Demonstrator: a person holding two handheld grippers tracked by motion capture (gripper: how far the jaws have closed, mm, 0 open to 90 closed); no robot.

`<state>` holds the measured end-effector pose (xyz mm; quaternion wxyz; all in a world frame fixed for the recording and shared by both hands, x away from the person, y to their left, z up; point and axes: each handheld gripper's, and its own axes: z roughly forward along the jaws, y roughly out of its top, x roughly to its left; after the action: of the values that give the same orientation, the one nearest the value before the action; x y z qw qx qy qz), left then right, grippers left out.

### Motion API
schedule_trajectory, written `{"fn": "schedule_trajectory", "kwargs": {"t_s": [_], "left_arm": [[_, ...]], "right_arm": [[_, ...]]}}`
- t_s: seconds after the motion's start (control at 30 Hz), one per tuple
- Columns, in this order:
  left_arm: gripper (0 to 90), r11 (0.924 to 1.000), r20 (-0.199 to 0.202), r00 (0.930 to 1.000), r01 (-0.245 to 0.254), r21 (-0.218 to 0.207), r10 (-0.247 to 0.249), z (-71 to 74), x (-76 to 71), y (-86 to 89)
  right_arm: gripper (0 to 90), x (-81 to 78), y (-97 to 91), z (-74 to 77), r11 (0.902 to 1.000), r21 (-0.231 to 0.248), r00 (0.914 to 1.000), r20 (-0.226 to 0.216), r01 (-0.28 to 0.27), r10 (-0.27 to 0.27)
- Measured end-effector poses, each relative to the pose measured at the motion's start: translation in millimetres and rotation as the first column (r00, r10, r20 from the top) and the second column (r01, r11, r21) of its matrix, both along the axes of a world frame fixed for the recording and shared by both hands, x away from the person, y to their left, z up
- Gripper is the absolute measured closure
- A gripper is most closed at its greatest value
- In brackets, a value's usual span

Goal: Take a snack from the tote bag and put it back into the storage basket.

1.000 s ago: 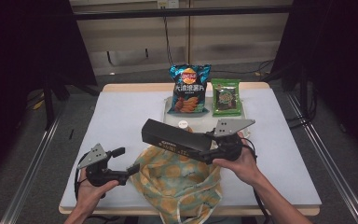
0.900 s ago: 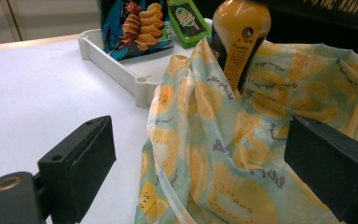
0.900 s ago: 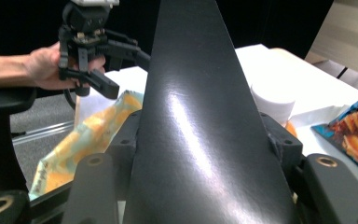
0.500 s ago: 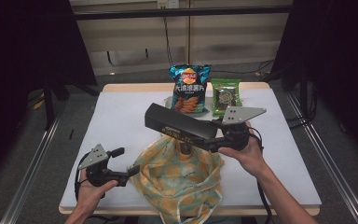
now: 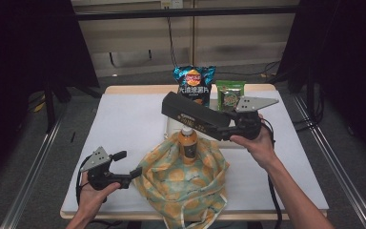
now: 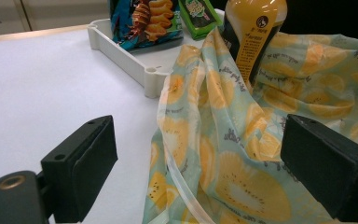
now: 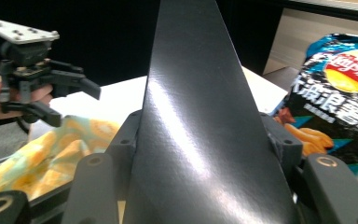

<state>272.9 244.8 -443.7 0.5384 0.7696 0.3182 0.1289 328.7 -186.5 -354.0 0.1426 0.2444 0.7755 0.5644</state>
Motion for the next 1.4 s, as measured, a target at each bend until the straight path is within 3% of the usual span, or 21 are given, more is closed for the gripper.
{"fn": "schedule_trajectory", "kwargs": {"t_s": [0.4, 0.57, 0.8, 0.9, 1.4], "left_arm": [[10.2, 1.0, 0.004, 1.0, -0.006, 0.008, 0.005, 0.3, 0.6, 2.5], [10.2, 1.0, 0.004, 1.0, -0.004, 0.001, 0.004, -0.2, 1.0, 3.3], [10.2, 0.9999, 0.01, 0.9999, -0.01, 0.005, 0.009, 0.8, 0.4, 3.9], [10.2, 0.9999, 0.013, 0.9999, -0.007, 0.01, 0.007, 0.9, 1.1, 4.5], [10.2, 1.0, 0.017, 0.9998, -0.003, 0.002, 0.003, 0.6, 1.7, 5.5]], "right_arm": [[43.4, 37.3, -16.6, -13.6, 0.9969, -0.048, 0.997, -0.043, 0.062, -0.064], [43.4, 49.2, -15.9, -27.8, 0.993, -0.108, 0.9966, -0.059, 0.05, -0.056], [43.4, 59.4, -11.7, -39.8, 0.9897, -0.138, 0.9963, -0.072, 0.037, -0.047], [43.4, 63.1, -12.6, -44.3, 0.9911, -0.131, 0.9955, -0.086, 0.026, -0.038], [43.4, 80.7, -9.5, -70.5, 0.9822, -0.186, 0.9897, -0.132, 0.03, -0.055]]}}
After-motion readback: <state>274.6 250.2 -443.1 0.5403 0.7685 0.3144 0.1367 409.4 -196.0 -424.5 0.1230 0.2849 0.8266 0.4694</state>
